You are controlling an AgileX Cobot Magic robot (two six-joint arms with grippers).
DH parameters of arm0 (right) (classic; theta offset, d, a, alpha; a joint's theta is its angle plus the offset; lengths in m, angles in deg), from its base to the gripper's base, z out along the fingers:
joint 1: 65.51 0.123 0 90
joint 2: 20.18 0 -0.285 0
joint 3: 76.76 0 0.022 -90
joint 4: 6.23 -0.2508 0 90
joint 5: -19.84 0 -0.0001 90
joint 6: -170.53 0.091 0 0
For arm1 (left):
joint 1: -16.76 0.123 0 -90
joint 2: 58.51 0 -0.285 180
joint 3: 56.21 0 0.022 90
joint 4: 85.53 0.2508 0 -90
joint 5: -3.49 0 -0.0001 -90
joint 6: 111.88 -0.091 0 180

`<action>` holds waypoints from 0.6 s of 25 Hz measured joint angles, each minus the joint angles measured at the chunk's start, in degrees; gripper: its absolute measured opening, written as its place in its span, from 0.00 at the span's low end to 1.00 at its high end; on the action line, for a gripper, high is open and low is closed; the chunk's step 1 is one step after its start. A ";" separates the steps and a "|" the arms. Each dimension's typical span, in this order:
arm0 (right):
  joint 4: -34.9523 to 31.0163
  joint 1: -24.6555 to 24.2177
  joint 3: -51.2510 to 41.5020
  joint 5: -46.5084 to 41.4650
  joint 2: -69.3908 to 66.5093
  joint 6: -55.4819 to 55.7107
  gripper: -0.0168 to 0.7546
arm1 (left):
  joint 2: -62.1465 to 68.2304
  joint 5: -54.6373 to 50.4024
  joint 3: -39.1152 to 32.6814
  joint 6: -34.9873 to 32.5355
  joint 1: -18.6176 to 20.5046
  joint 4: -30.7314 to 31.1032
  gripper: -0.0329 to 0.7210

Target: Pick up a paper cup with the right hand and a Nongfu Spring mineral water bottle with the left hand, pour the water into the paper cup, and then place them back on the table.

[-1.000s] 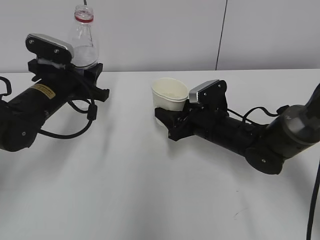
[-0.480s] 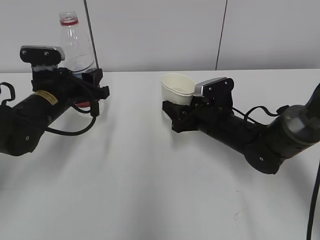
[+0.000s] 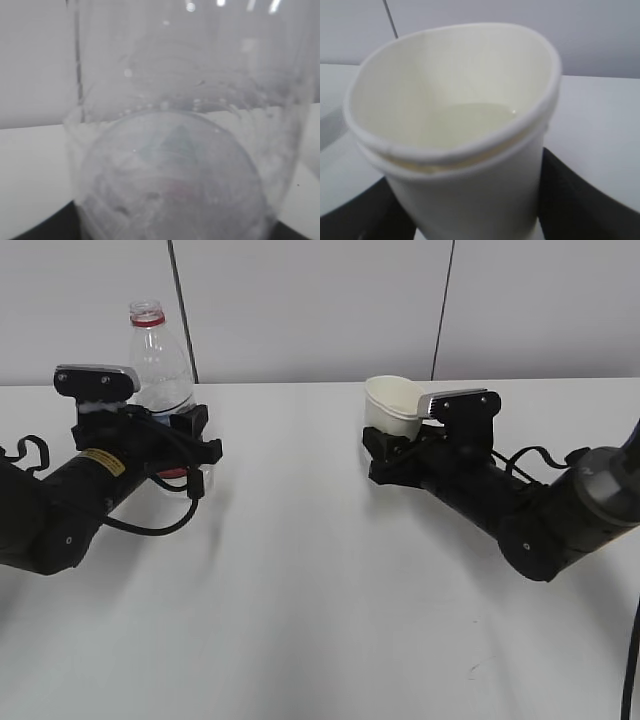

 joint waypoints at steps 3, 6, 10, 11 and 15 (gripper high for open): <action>-0.34 -0.50 0.00 -0.86 0.00 -1.15 0.63 | 0.00 0.41 0.00 0.00 0.00 0.00 0.48; -0.67 -0.71 0.00 -0.97 -0.73 -2.50 0.63 | 0.00 0.41 0.00 0.00 0.00 -0.04 0.48; -0.67 -0.71 0.00 -0.97 -2.79 -2.84 0.63 | 0.00 0.41 0.00 0.00 0.00 -0.42 0.48; -0.67 -0.71 0.00 -1.10 -2.90 -2.97 0.63 | 0.00 0.41 0.00 0.00 0.00 -0.11 0.48; -0.67 -0.71 0.00 -0.91 -3.05 -5.24 0.63 | 0.00 0.41 0.00 0.00 0.00 -0.42 0.48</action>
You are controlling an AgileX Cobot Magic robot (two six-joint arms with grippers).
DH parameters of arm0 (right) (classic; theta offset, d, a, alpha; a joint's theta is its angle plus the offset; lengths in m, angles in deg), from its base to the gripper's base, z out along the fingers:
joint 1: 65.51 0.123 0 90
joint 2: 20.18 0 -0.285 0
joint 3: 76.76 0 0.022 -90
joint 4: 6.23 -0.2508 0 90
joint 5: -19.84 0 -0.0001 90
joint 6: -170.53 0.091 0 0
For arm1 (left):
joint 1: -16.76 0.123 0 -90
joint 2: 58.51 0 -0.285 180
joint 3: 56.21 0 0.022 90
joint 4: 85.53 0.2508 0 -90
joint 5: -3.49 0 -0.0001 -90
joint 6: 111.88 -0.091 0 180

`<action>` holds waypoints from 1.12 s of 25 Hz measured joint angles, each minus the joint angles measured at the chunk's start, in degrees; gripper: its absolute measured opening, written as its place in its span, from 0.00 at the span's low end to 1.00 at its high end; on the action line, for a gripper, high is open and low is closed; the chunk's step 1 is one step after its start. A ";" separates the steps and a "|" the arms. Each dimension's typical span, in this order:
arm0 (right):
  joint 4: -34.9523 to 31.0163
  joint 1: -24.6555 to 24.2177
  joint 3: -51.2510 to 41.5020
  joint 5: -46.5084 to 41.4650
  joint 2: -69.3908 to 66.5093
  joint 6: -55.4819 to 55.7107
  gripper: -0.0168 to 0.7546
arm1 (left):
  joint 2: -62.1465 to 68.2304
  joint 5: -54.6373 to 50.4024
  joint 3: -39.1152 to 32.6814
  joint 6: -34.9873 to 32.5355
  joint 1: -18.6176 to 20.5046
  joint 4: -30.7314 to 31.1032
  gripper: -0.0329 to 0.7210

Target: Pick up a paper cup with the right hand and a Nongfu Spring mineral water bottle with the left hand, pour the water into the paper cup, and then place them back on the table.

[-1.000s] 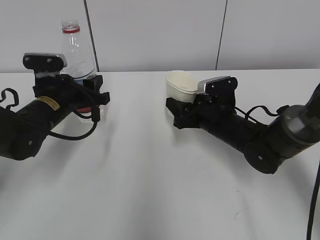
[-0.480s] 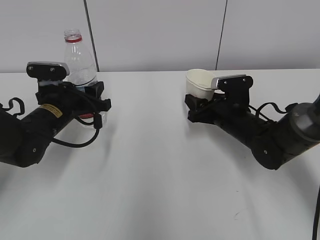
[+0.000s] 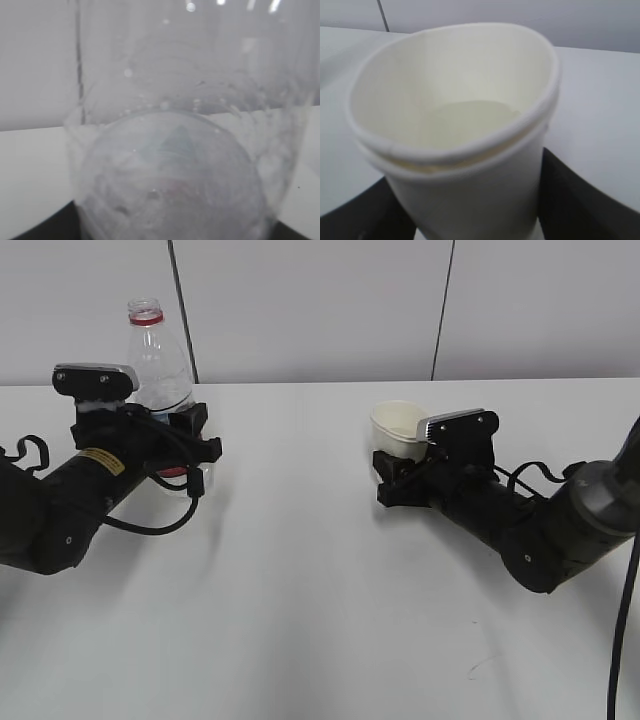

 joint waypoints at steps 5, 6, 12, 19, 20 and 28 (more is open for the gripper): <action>0.00 0.00 0.00 0.15 -0.23 -0.93 0.63 | 0.00 0.00 0.00 0.00 0.00 0.31 0.48; 0.00 0.00 0.00 0.73 -0.48 -0.93 0.63 | 0.00 0.00 0.00 0.00 0.00 0.36 0.48; 0.00 0.00 0.00 2.45 -2.16 -0.93 0.63 | 0.00 0.00 0.00 0.00 0.00 0.43 0.48; 0.00 0.00 0.00 3.75 -2.79 -0.93 0.63 | 0.00 0.00 0.00 0.00 0.00 0.47 0.48; 0.00 0.00 0.00 4.25 -3.07 -0.93 0.63 | 0.00 0.00 0.00 0.00 0.00 0.47 0.48; 0.00 0.00 0.09 5.49 -3.74 -0.19 0.66 | 0.00 0.00 0.00 0.00 0.00 0.66 0.48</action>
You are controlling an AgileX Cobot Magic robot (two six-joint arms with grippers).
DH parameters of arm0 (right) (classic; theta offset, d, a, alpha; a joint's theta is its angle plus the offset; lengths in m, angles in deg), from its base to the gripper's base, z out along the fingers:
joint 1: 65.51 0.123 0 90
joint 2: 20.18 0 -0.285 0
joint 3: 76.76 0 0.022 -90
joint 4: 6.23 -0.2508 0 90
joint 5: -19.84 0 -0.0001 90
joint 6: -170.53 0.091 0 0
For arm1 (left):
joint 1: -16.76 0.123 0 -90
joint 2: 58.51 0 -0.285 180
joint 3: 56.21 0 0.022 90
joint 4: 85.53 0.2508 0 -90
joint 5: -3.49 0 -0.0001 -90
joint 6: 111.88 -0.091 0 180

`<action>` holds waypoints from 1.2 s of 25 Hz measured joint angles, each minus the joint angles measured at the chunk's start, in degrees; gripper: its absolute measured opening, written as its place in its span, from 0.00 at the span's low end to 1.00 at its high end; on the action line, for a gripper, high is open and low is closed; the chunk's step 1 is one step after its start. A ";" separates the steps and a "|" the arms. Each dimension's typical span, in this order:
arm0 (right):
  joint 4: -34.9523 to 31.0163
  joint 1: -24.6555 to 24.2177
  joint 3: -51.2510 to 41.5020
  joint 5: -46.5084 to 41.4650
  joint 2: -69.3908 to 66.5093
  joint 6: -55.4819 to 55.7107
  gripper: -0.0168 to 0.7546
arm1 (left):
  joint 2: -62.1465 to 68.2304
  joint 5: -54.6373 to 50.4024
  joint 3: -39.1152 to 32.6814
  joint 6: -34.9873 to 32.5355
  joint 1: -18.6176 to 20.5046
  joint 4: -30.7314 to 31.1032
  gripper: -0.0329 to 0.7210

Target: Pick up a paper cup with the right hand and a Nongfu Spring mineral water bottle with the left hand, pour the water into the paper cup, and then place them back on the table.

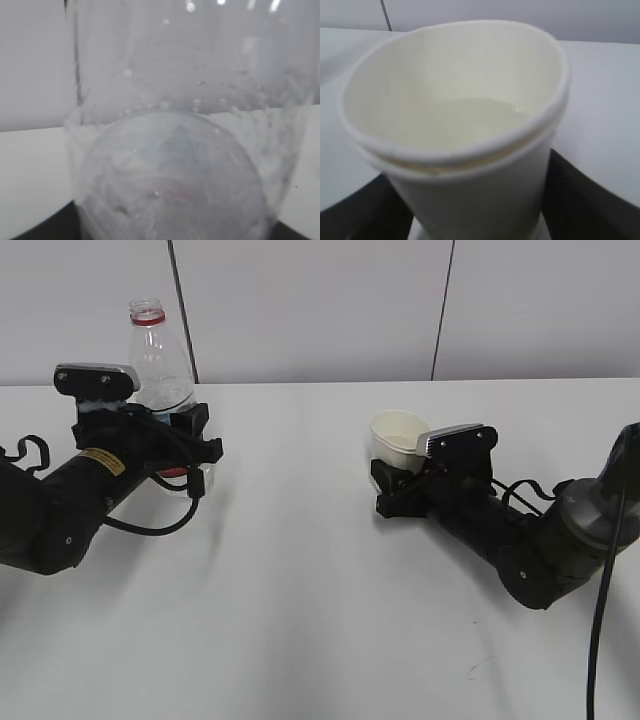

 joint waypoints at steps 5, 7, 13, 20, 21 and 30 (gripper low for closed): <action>0.00 0.00 0.00 -1.77 0.00 2.77 0.82 | 0.00 0.00 0.00 0.00 0.00 0.00 0.48; 0.00 0.00 0.00 -1.87 0.00 3.09 0.84 | 0.00 0.00 0.00 0.00 0.00 0.00 0.48; 0.00 0.00 -0.66 -1.87 0.34 3.32 0.85 | 0.00 0.00 0.00 0.00 0.00 0.00 0.48; 0.00 0.00 -3.63 1.42 1.43 3.10 0.85 | 0.00 0.00 0.00 0.00 0.00 0.02 0.48; 0.00 0.00 -4.03 1.96 1.39 3.10 0.85 | 0.00 0.00 0.00 0.00 0.00 0.02 0.47; -2.76 0.00 -10.50 3.56 4.98 2.51 0.82 | 0.00 0.00 0.00 0.00 0.00 0.02 0.47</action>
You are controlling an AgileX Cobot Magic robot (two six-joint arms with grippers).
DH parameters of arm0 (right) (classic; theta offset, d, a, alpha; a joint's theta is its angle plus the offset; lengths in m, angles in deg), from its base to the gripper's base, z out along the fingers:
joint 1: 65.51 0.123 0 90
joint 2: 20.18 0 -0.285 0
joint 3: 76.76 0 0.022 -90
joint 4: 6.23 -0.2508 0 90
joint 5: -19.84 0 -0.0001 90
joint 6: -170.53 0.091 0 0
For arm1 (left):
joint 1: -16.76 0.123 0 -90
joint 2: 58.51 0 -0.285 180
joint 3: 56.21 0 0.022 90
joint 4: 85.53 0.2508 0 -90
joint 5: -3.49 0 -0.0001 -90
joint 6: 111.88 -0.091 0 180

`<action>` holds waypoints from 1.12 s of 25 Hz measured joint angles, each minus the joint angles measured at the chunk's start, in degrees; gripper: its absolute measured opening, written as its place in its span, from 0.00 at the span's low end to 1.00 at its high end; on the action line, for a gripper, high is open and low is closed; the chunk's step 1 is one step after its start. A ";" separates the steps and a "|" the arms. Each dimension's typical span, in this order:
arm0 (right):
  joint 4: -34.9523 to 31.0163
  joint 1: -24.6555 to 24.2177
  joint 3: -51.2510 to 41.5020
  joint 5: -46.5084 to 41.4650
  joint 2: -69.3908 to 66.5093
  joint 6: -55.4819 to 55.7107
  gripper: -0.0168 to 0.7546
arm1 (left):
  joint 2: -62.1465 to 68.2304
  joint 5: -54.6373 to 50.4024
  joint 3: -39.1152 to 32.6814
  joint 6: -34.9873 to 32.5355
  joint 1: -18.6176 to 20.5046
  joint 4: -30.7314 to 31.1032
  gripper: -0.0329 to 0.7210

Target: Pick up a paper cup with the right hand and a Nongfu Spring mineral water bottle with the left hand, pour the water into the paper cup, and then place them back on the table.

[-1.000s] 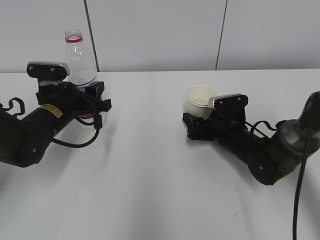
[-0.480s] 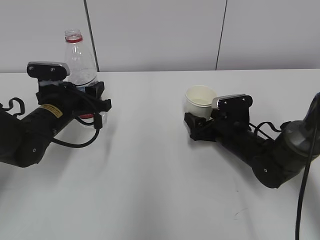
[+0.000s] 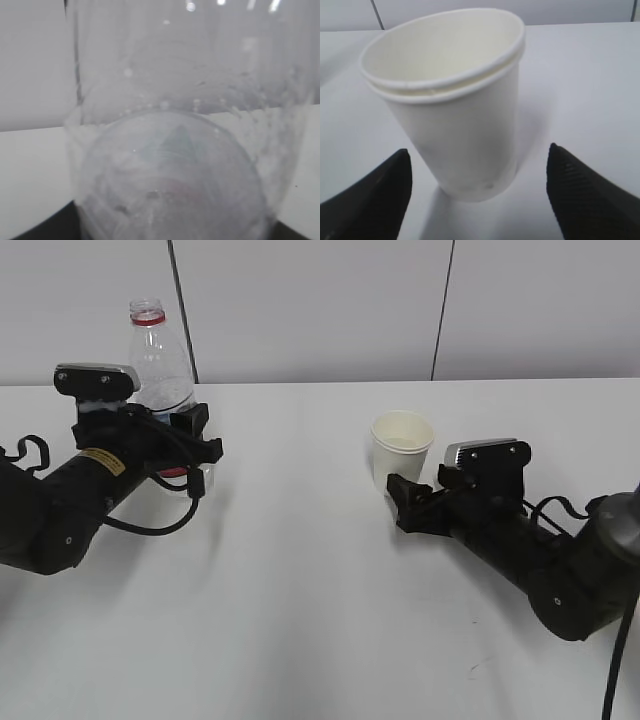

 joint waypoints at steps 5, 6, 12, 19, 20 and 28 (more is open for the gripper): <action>-0.18 0.00 -6.31 0.10 4.81 -0.13 0.79 | 0.00 -0.11 0.00 0.00 0.00 -0.25 0.47; -0.18 0.00 -8.06 0.10 6.05 -0.13 0.79 | 0.00 -0.21 0.00 0.00 0.00 -0.25 0.47; -0.18 0.00 -17.34 0.31 11.85 -0.33 0.78 | 1.91 -0.36 0.05 0.00 0.00 -0.30 0.47; -0.08 0.00 -21.15 0.31 16.97 -1.22 0.78 | 3.85 3.60 0.53 0.00 0.00 -0.30 0.47; -0.08 0.00 -21.15 0.31 17.54 -1.25 0.78 | 3.86 3.66 0.53 0.00 0.00 -0.30 0.47; -0.08 0.00 -22.14 0.31 18.92 -1.60 0.78 | 3.32 2.19 0.53 -0.17 0.00 -0.36 0.75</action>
